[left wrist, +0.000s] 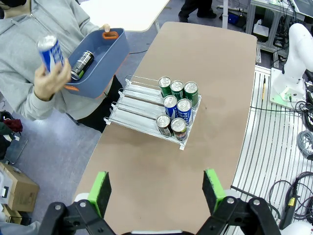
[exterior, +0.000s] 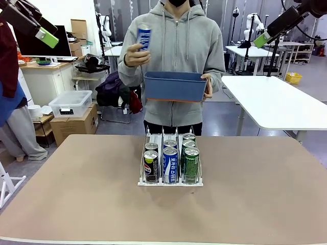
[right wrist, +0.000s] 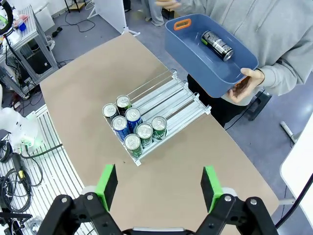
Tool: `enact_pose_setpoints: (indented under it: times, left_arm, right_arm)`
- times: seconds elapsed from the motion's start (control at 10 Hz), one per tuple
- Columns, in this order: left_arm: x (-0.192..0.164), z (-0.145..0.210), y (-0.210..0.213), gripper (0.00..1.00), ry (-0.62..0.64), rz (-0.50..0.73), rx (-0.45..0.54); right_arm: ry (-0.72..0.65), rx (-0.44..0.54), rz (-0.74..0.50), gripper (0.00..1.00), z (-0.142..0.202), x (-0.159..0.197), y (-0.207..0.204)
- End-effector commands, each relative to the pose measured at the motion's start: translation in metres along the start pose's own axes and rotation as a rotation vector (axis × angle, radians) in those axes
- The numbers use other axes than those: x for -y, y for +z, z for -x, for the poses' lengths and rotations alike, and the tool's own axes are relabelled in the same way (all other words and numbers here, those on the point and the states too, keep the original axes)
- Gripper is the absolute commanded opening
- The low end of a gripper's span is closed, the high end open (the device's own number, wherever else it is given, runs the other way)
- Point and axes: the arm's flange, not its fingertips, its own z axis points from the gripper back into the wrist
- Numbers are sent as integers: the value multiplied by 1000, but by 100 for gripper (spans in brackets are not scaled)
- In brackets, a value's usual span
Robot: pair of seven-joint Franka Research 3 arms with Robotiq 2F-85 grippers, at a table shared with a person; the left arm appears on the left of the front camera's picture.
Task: Fill the beverage cans into the dispenser.
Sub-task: Pick up the Ionic drink handed by the human.
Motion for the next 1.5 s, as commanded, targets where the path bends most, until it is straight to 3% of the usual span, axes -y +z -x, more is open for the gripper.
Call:
enact_pose_setpoints:
  times: [0.0, 1.4]
  left_arm:
    - [0, 1, -1, 100, 1, 1, -1]
    - [0, 1, -1, 100, 1, 1, -1]
  right_arm:
    - [0, -5, -7, 91, 1, 0, 2]
    - [0, -5, -7, 91, 1, 0, 2]
